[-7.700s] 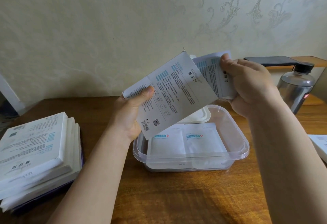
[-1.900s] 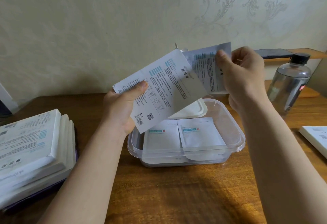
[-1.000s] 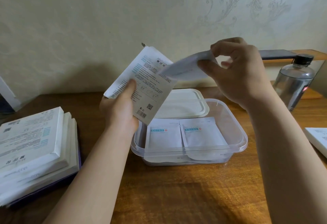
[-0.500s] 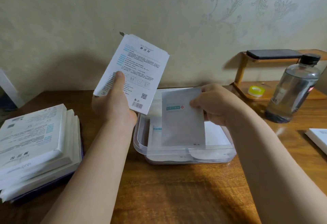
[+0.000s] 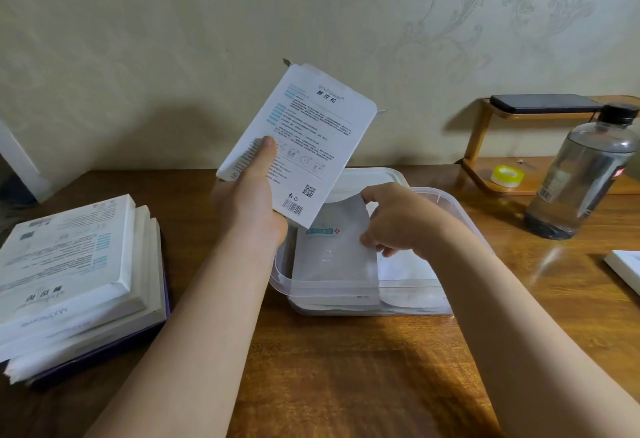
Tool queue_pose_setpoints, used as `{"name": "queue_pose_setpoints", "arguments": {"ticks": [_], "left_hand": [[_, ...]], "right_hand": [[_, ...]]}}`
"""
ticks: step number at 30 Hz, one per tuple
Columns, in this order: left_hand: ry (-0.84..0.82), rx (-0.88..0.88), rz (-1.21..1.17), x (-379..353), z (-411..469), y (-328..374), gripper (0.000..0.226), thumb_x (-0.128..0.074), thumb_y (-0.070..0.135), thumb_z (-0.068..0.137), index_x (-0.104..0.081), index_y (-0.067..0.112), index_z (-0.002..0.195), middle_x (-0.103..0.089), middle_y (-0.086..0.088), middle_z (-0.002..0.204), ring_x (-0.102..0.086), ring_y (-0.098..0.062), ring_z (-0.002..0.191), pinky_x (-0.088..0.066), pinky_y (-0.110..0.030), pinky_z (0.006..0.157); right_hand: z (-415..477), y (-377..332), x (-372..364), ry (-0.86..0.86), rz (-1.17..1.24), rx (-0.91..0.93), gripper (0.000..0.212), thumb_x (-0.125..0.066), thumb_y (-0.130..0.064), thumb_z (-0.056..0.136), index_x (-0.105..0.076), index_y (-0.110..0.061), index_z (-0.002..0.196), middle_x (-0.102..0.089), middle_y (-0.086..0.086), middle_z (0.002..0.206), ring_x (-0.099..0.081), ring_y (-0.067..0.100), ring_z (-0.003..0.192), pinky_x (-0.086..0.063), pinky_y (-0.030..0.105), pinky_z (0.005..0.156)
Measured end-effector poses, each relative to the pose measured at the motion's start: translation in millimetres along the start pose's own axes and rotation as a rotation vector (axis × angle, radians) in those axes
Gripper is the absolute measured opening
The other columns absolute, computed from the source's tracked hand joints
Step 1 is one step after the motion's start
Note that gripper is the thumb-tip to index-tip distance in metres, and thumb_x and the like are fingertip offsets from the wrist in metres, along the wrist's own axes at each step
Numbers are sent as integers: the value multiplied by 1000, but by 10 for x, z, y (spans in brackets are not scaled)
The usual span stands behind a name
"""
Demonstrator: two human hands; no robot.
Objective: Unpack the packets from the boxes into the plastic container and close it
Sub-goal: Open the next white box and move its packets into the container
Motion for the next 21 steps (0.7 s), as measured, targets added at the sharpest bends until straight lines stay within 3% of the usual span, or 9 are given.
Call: {"name": "queue_pose_setpoints", "arguments": {"ticks": [3,7,10,13,16,21], "left_hand": [[-12,-4,8,-11,1,-6,17,-80,9,86,-69,11,99,-80,-8,92,-79,-25,78,-63,-41,58],[-17,-3,14,-8,10,-7,19,-80,10,86,-69,10,102,-80,-9,91,-79,-26,79,-64,-45,61],[-9,-5,19,4,17,-13,25,-81,10,85,-69,8,107,-80,-8,91,-79,-26,78,-63,-43,59],[-12,-8,26,0,10,-14,24,-81,10,86,-69,9,106,-80,-8,91,-79,-25,78,-63,-41,58],[-13,1,42,5,8,-22,23,-81,11,85,-69,10,105,-80,-7,89,-79,-24,76,-62,-41,56],[-10,-8,48,16,53,-30,22,-83,12,84,-71,9,103,-80,-8,90,-79,-25,79,-62,-41,60]], "right_hand": [[28,-24,16,74,-177,45,38,-72,-4,80,-60,-14,114,-69,6,93,-70,23,78,-59,31,62],[4,-110,123,238,-424,97,41,-68,-7,81,-54,-11,119,-60,7,106,-51,25,90,-38,30,58],[-41,-191,148,263,-489,147,40,-67,-12,84,-54,-11,122,-61,8,113,-52,27,100,-41,31,67],[-84,-267,-10,67,-459,225,61,-74,-40,86,-50,-20,138,-57,-1,132,-49,21,121,-39,28,85],[-99,-274,-252,-137,-473,256,90,-73,-62,78,-33,-32,153,-45,-9,150,-43,18,136,-39,35,104],[-59,-123,-507,-337,-624,220,99,-66,-69,79,-18,-33,158,-30,-9,161,-33,20,146,-29,41,118]]}}
Point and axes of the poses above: each hand's wrist, its own z-axis towards the middle knuckle, its own x-axis out of the back of the hand, y = z × x, the point moved 8 cm from there along z, towards the middle knuckle
